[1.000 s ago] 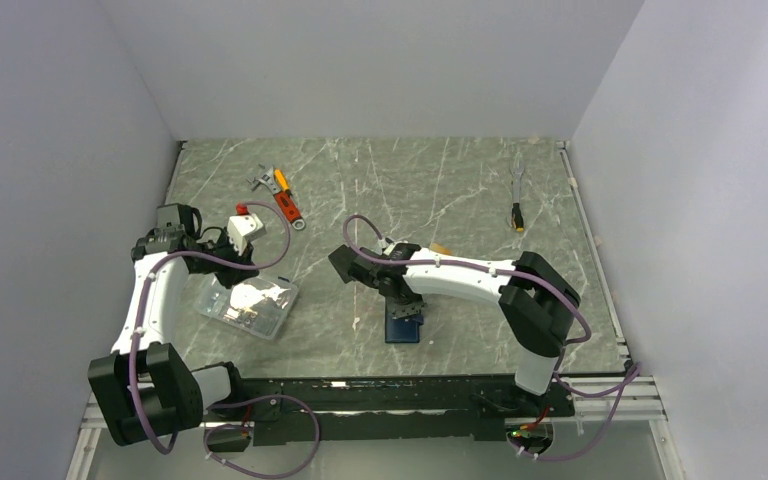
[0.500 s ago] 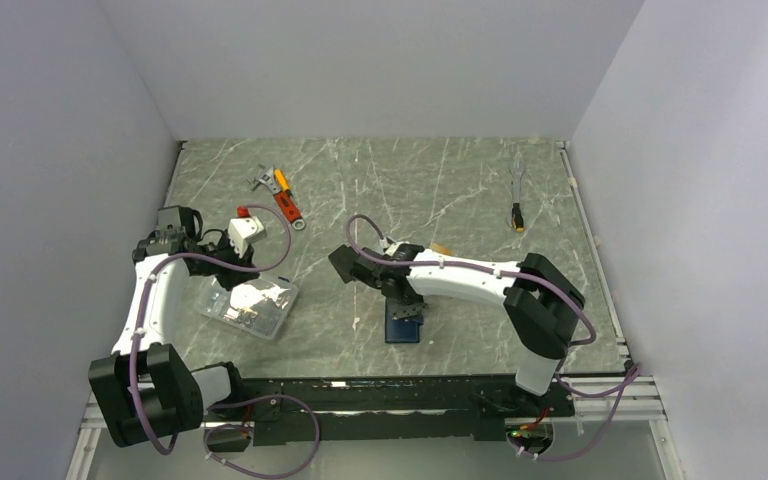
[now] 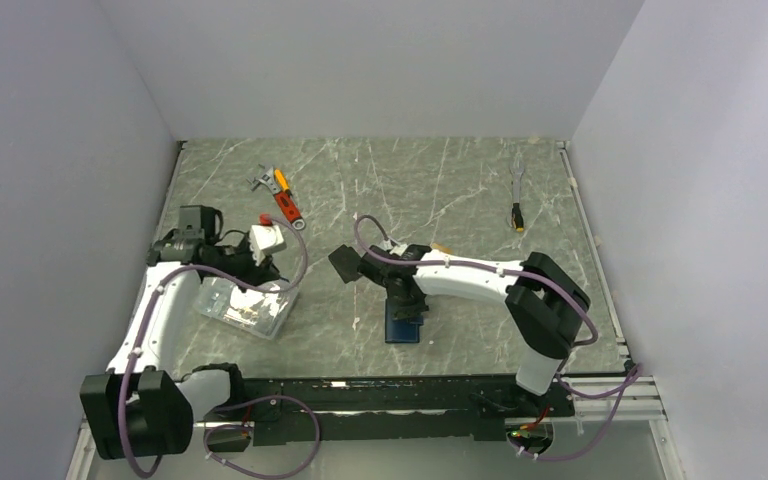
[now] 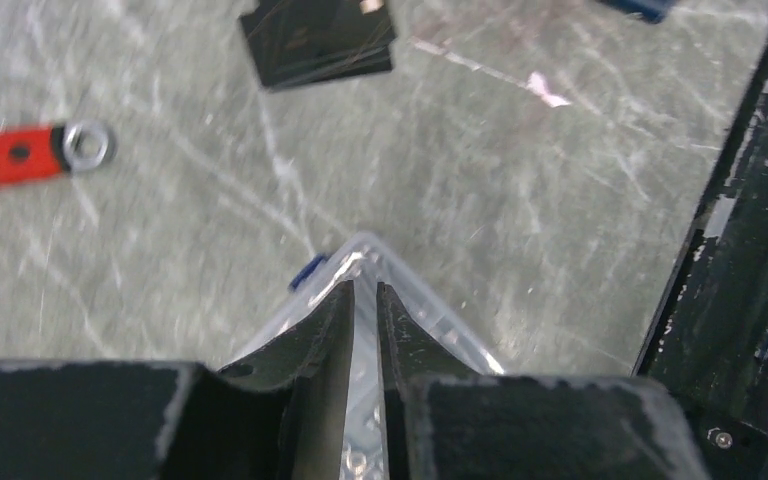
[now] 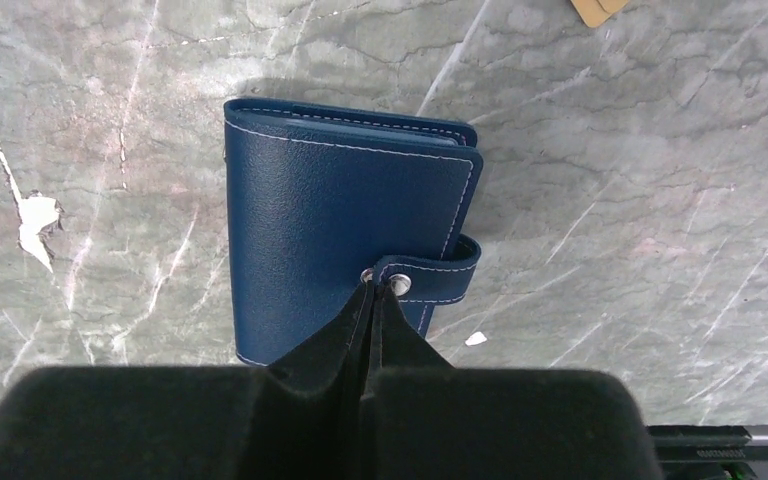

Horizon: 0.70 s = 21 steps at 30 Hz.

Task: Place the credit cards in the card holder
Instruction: Close the card holder at the center of the board.

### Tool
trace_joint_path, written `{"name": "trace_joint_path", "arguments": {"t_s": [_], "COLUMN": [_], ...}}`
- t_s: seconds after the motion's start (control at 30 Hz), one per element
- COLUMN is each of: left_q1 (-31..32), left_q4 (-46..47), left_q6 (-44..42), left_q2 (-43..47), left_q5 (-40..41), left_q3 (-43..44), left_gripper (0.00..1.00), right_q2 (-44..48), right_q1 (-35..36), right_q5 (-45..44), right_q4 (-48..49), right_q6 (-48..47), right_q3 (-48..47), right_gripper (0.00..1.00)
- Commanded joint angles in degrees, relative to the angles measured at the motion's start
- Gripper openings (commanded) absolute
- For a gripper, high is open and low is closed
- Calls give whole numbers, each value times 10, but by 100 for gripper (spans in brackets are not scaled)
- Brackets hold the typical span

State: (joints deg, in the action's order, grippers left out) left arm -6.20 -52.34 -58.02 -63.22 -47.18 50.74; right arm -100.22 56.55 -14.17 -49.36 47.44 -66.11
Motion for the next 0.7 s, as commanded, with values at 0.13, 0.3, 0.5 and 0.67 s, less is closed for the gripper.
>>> {"name": "trace_joint_path", "arguments": {"t_s": [0.13, 0.3, 0.5, 0.67], "left_q1": [246, 397, 523, 593], "left_q4": [123, 200, 241, 279], "left_q6": [0, 14, 13, 0], "left_q2": [9, -29, -110, -166], "left_q5": [29, 76, 137, 182], "left_q3": [-40, -43, -27, -17], "left_gripper": [20, 21, 21, 20], "right_q2": [75, 89, 106, 128], "right_q1": [-63, -98, -121, -152], "right_q5": [104, 172, 209, 251], "right_q4": [95, 141, 176, 199], "right_q6": [-18, -32, -31, -35], "right_q3": [81, 123, 158, 180], "right_gripper": [0, 0, 0, 0]}}
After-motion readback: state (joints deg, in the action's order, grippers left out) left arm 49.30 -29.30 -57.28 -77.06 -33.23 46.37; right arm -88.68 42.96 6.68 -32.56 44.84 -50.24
